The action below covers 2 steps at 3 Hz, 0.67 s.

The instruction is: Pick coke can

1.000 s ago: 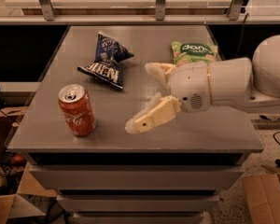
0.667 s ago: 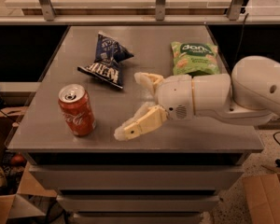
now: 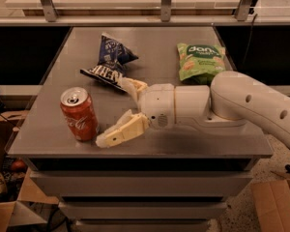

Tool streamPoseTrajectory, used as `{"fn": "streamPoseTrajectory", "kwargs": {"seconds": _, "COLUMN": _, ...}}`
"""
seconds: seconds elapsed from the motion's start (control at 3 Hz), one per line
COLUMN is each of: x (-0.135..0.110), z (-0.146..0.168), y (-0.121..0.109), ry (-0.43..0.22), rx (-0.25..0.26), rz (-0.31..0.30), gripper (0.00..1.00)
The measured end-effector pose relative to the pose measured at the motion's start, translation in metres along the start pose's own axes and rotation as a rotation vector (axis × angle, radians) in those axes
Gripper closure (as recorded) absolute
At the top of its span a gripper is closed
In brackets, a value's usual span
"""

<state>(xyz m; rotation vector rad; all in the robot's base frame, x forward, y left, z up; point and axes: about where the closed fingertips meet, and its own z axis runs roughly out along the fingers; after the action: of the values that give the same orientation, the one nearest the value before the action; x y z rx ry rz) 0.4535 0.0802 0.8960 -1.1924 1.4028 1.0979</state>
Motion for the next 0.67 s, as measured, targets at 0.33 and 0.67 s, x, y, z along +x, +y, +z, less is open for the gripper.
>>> {"fn": "streamPoseTrajectory", "kwargs": {"seconds": 0.33, "x": -0.01, "z": 0.022, "y": 0.002, "ry": -0.042, "rx": -0.028, "rz": -0.018, "gripper": 0.0}}
{"fn": "streamPoseTrajectory", "kwargs": {"seconds": 0.67, "x": -0.018, "z": 0.046, "y": 0.008, "ry": -0.073, "rx": -0.067, "rz": -0.028, "gripper": 0.0}}
